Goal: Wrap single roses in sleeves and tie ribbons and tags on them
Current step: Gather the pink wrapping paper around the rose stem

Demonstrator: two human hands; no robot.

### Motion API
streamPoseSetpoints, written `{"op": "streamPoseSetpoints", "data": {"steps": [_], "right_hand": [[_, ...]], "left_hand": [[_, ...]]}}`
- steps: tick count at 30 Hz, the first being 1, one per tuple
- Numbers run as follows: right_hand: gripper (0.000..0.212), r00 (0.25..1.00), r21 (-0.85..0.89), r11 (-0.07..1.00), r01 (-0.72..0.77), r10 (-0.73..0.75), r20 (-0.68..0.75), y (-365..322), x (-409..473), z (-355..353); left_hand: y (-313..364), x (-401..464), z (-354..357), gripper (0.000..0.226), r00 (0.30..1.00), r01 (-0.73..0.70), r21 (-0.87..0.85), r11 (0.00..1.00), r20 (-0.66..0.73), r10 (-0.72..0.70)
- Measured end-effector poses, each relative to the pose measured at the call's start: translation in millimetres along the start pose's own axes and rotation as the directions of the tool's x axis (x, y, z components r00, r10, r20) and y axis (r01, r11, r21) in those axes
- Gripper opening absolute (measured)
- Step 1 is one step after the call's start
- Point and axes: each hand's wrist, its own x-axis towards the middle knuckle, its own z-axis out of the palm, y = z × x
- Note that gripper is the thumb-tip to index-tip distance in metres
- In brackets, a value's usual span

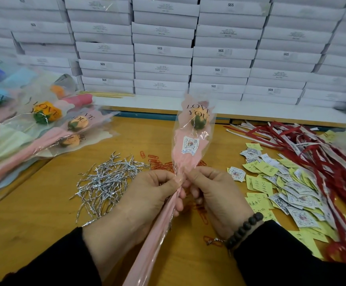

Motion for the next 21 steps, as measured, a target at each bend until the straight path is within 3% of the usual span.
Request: {"op": "streamPoseSetpoints", "data": {"steps": [12, 17, 21], "right_hand": [[0.026, 0.999, 0.198, 0.98, -0.013, 0.005, 0.04, -0.1, -2.3, 3.3], [0.027, 1.0, 0.124, 0.992, -0.008, 0.008, 0.005, -1.3, -3.6, 5.9], [0.014, 0.998, 0.003, 1.0, -0.017, 0.017, 0.053, -4.9, -6.9, 9.8]], "left_hand": [[-1.1, -3.6, 4.0, 0.02, 0.996, 0.076, -0.089, 0.993, 0.049, -0.072], [-0.4, -3.5, 6.7, 0.019, 1.0, 0.026, -0.107, 0.994, 0.01, -0.025], [-0.7, 0.2, 1.2, 0.023, 0.997, -0.022, -0.079, 0.997, -0.078, 0.016]]}}
